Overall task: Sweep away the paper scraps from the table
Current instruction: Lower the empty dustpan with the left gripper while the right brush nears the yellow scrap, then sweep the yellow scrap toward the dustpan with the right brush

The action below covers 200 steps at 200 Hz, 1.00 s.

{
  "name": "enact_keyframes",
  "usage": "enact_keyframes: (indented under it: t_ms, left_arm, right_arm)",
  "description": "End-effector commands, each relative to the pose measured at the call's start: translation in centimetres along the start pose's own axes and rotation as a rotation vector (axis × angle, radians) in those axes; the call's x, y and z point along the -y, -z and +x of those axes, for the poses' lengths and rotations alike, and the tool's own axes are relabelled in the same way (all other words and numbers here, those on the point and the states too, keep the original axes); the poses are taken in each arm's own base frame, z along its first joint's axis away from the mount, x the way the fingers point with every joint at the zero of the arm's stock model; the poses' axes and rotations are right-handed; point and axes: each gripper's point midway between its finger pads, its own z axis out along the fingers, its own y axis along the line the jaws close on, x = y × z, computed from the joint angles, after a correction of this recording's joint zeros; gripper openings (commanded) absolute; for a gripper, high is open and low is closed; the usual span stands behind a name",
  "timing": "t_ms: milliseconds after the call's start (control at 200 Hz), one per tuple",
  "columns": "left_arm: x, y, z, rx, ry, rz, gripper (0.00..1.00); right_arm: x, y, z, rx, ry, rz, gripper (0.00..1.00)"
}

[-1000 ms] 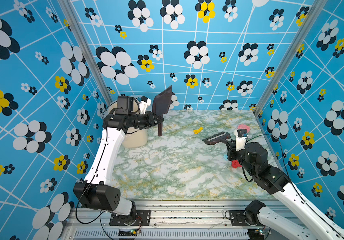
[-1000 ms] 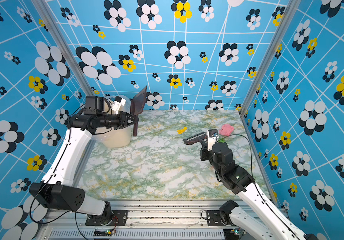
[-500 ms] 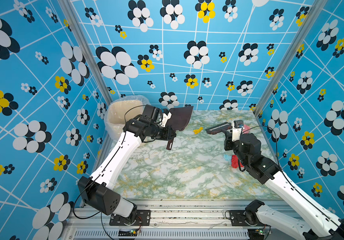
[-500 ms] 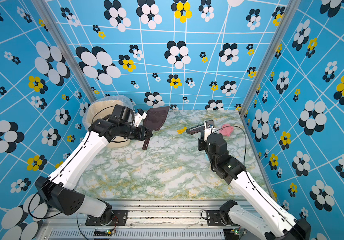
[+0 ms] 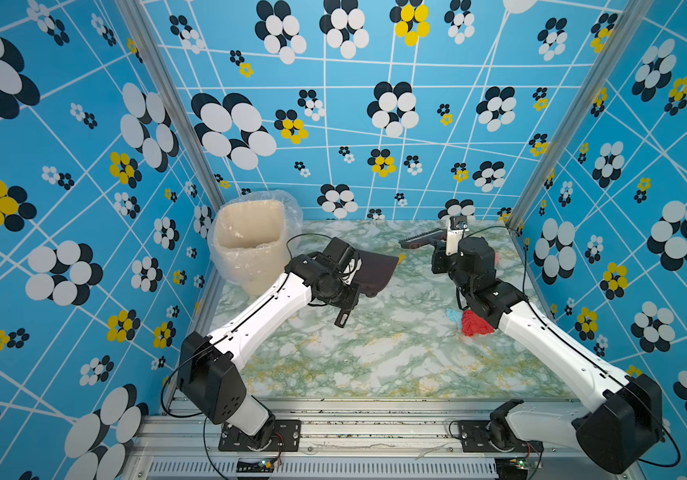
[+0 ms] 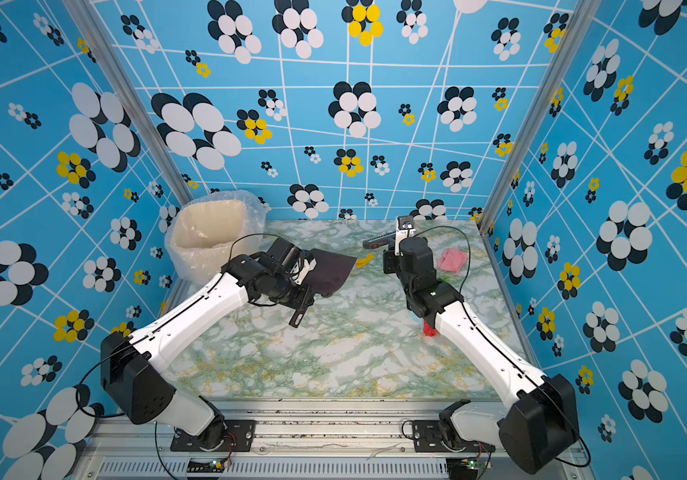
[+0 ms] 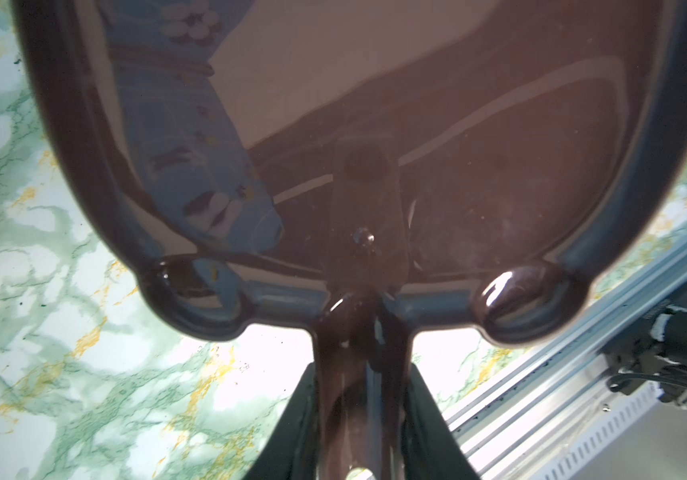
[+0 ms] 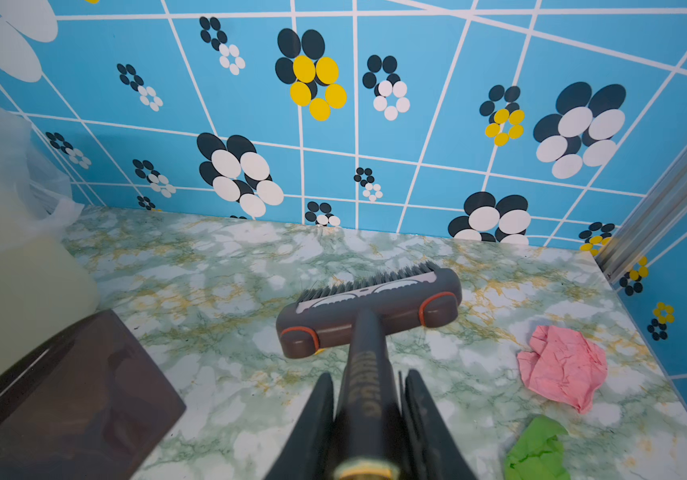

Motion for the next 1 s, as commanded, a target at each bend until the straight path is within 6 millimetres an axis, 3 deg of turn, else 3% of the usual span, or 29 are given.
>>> enact_keyframes:
  t_ms: [0, 270, 550, 750, 994]
  left_arm:
    - [-1.2, -2.1, 2.1, -0.085, -0.061, -0.11, 0.0]
    - [-0.6, -5.4, 4.7, -0.175, -0.135, -0.188, 0.0]
    - [-0.5, -7.2, 6.2, -0.25, -0.179, -0.245, 0.0]
    - [-0.4, -8.1, 6.8, -0.282, -0.189, -0.253, 0.0]
    - [-0.7, -8.8, 7.4, -0.312, -0.205, -0.265, 0.0]
  right_arm:
    - [-1.4, -1.2, -2.6, 0.071, -0.059, -0.062, 0.0]
    - [-3.3, -6.4, 2.2, -0.046, -0.056, -0.117, 0.0]
    - [-3.5, -8.5, 4.8, -0.107, -0.048, -0.127, 0.0]
    - [-2.9, -8.0, 6.9, -0.156, -0.042, -0.127, 0.0]
    - [-1.3, -3.9, 9.4, -0.207, -0.037, -0.114, 0.0]
